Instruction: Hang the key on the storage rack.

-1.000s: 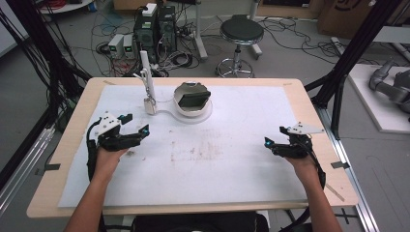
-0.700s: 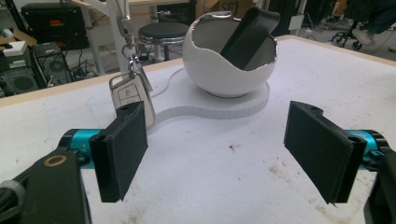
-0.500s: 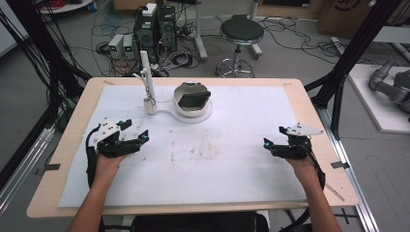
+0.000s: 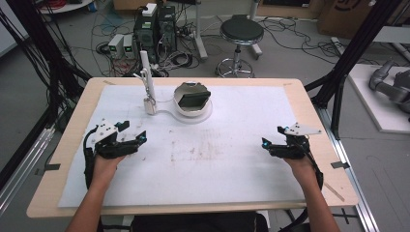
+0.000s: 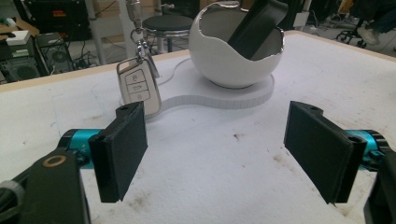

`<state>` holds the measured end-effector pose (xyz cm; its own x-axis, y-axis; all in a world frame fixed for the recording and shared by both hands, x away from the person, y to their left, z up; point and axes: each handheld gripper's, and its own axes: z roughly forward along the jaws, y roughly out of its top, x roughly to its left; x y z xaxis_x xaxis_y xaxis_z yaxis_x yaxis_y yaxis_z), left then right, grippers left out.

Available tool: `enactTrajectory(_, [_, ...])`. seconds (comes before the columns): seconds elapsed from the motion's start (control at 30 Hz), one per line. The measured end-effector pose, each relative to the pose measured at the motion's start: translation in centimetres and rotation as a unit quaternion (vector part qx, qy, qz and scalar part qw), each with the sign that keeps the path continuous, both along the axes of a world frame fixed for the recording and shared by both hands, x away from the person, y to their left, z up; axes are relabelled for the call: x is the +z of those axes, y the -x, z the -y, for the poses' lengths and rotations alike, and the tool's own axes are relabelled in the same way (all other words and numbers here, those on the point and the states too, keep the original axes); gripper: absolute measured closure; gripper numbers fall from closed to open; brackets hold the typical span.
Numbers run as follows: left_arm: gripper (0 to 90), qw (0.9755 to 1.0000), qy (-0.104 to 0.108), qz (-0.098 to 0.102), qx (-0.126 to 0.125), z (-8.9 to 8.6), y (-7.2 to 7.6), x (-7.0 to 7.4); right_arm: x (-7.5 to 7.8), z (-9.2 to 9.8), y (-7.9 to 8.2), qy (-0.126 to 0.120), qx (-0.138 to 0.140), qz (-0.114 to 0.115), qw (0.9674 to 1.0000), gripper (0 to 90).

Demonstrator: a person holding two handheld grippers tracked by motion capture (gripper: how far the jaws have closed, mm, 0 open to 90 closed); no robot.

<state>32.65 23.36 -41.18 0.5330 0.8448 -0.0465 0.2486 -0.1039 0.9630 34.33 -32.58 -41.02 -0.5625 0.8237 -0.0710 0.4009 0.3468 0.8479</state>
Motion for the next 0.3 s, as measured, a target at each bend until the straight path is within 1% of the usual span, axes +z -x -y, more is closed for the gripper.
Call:
enactTrajectory(0.07, [21.3, 1.0, 0.0, -0.001, 0.003, -0.06, -0.02, -0.02, 0.0, 0.02, 0.02, -0.002, -0.001, -0.002, 1.0, 21.3])
enactTrajectory(0.27, [21.3, 1.0, -0.001, -0.003, 0.003, -0.02, -0.15, -0.15, -0.12, 0.14, -0.04, -0.004, -0.001, -0.005, 1.0, 21.3])
enactTrajectory(0.3, [21.4, 1.0, -0.001, -0.004, 0.004, -0.01, -0.16, -0.17, -0.13, 0.18, -0.08, -0.003, -0.001, -0.003, 1.0, 21.3])
